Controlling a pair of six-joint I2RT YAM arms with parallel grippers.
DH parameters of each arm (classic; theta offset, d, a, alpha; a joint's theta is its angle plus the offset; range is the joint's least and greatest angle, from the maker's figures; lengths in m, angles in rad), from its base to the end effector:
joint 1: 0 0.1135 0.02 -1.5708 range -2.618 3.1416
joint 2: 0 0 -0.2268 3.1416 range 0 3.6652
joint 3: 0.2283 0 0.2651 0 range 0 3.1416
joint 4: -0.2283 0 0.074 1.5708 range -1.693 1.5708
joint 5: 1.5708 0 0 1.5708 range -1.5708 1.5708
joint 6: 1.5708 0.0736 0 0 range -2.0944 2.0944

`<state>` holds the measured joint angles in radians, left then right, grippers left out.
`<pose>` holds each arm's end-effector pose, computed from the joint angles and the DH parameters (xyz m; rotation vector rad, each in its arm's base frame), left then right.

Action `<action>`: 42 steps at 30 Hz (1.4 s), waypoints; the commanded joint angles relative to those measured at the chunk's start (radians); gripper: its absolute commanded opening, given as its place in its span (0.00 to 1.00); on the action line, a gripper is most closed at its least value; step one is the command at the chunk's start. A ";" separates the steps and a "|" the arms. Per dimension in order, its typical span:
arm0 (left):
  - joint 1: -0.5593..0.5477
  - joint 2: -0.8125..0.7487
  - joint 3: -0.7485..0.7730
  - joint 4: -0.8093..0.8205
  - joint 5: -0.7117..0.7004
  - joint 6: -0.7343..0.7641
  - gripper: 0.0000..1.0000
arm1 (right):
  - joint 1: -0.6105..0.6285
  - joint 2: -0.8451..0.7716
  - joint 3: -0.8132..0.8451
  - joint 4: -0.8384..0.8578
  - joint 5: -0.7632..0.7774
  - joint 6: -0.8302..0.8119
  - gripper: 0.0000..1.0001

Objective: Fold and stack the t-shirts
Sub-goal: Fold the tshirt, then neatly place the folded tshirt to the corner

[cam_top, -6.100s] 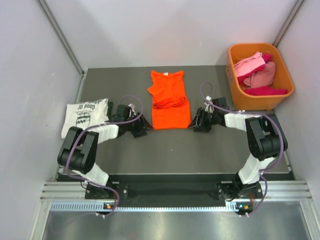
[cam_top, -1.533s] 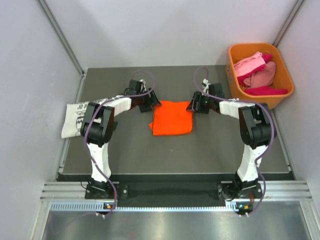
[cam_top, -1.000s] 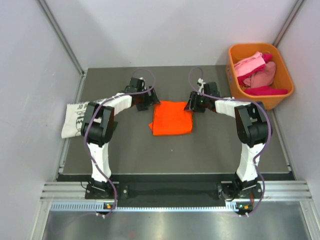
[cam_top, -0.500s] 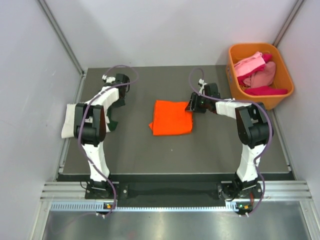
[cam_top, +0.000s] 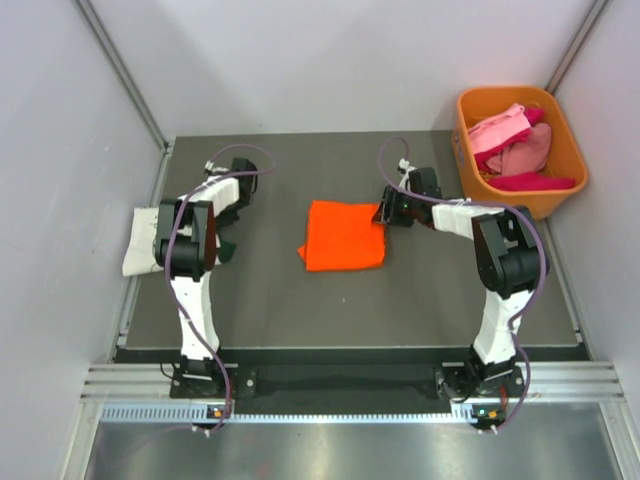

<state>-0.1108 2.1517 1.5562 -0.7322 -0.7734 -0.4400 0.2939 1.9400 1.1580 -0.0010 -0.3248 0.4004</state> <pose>0.4255 0.0044 0.0850 -0.5443 2.5009 0.9168 0.4040 0.1468 0.0842 -0.0356 2.4178 0.7128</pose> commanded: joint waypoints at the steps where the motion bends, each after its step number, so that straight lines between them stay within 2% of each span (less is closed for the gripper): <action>1: -0.015 -0.045 -0.027 0.004 0.083 0.001 0.00 | 0.008 -0.056 -0.009 0.015 0.020 -0.023 0.47; 7: -0.114 -0.105 -0.065 0.048 0.220 -0.049 0.01 | 0.008 -0.049 0.000 0.004 0.024 -0.021 0.46; 10: -0.188 -0.113 -0.059 0.079 0.263 -0.057 0.11 | 0.008 -0.044 0.003 0.004 0.029 -0.020 0.46; 15: -0.240 -0.099 0.018 0.068 0.341 -0.097 0.15 | 0.008 -0.062 -0.014 0.003 0.050 -0.023 0.46; 17: -0.247 -0.105 0.039 0.065 0.350 -0.104 0.35 | 0.008 -0.075 -0.021 0.006 0.064 -0.028 0.47; 20: -0.253 -0.151 0.024 0.074 0.365 -0.117 0.58 | 0.008 -0.108 -0.041 0.012 0.096 -0.035 0.52; 24: -0.253 -0.309 -0.085 0.184 0.433 -0.118 0.81 | 0.008 -0.162 -0.084 0.038 0.109 -0.037 0.59; 27: -0.253 -0.412 -0.215 0.353 0.574 -0.091 0.99 | 0.008 -0.171 -0.099 0.056 0.104 -0.035 0.61; 29: -0.251 -0.447 -0.289 0.454 0.637 -0.098 0.99 | 0.008 -0.165 -0.100 0.059 0.098 -0.032 0.61; 31: -0.248 -0.457 -0.317 0.490 0.683 -0.103 0.97 | 0.008 -0.150 -0.093 0.061 0.086 -0.029 0.63; 34: -0.250 -0.397 -0.273 0.491 0.797 -0.095 0.94 | 0.010 -0.130 -0.083 0.068 0.076 -0.025 0.73; 37: -0.250 -0.311 -0.208 0.456 0.859 -0.092 0.93 | 0.010 -0.093 -0.061 0.065 0.069 -0.017 0.73; 38: -0.248 -0.282 -0.203 0.465 0.911 -0.092 0.93 | 0.008 -0.067 -0.041 0.055 0.061 -0.014 0.72; 42: -0.247 -0.233 -0.214 0.542 0.970 -0.106 0.95 | 0.010 -0.010 0.002 0.038 0.043 -0.008 0.65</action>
<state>-0.3626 1.8973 1.3205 -0.2768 0.0925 -0.5415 0.2939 1.8896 1.0973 0.0307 -0.2600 0.3889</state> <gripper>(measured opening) 0.950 0.659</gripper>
